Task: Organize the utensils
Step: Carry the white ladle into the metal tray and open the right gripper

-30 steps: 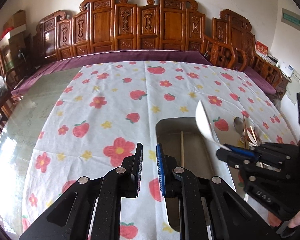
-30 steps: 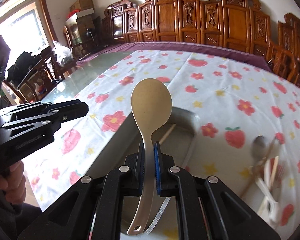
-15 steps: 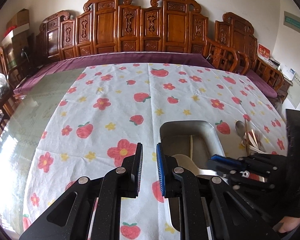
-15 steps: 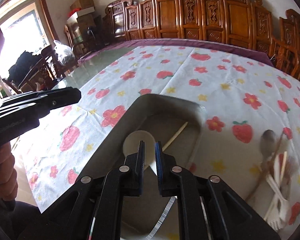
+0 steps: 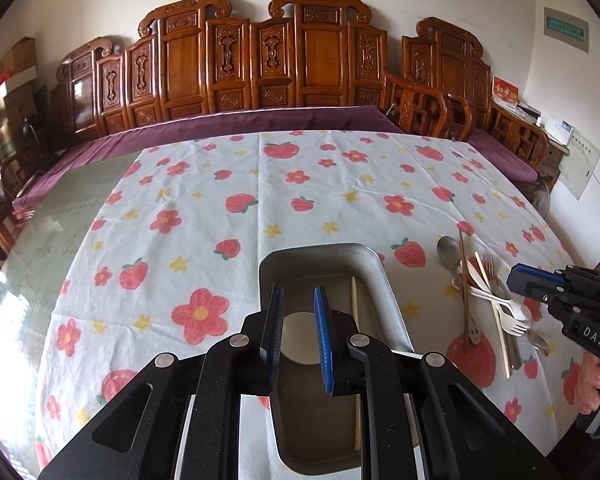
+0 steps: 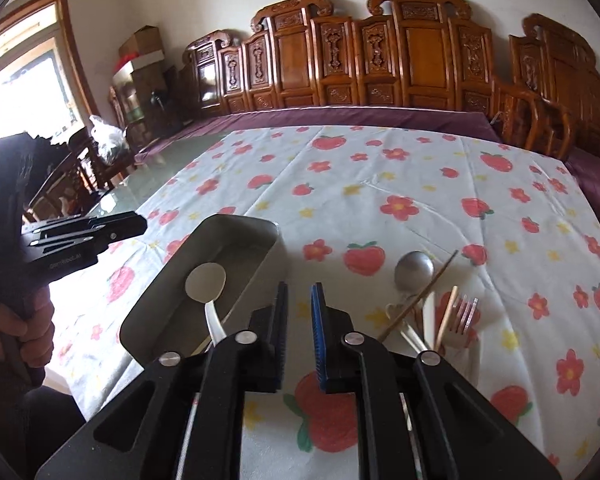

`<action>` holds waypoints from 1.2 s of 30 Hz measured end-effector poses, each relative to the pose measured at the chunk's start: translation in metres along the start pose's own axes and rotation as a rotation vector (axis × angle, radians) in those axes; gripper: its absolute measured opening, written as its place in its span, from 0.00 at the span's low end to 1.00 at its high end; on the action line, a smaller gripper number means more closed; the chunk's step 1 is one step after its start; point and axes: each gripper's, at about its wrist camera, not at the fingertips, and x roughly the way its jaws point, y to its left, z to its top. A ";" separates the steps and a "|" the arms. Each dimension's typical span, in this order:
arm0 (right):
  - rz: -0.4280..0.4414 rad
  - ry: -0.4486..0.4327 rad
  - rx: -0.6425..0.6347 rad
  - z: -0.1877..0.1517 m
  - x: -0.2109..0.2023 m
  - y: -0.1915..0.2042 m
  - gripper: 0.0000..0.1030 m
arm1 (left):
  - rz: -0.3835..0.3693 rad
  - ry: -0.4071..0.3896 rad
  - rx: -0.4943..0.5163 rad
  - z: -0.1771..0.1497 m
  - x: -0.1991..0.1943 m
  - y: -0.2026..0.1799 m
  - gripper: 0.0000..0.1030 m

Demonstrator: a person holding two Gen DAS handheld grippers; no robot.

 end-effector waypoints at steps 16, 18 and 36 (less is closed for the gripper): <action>0.058 0.334 -0.307 0.014 0.113 0.099 0.26 | 0.029 -0.028 -0.096 -0.001 -0.016 0.049 0.14; 0.050 0.385 -0.344 0.010 0.121 0.104 0.26 | 0.029 -0.032 -0.101 -0.001 -0.018 0.053 0.14; 0.053 0.333 -0.015 0.029 0.137 0.101 0.17 | 0.025 -0.044 -0.131 -0.002 -0.024 0.065 0.14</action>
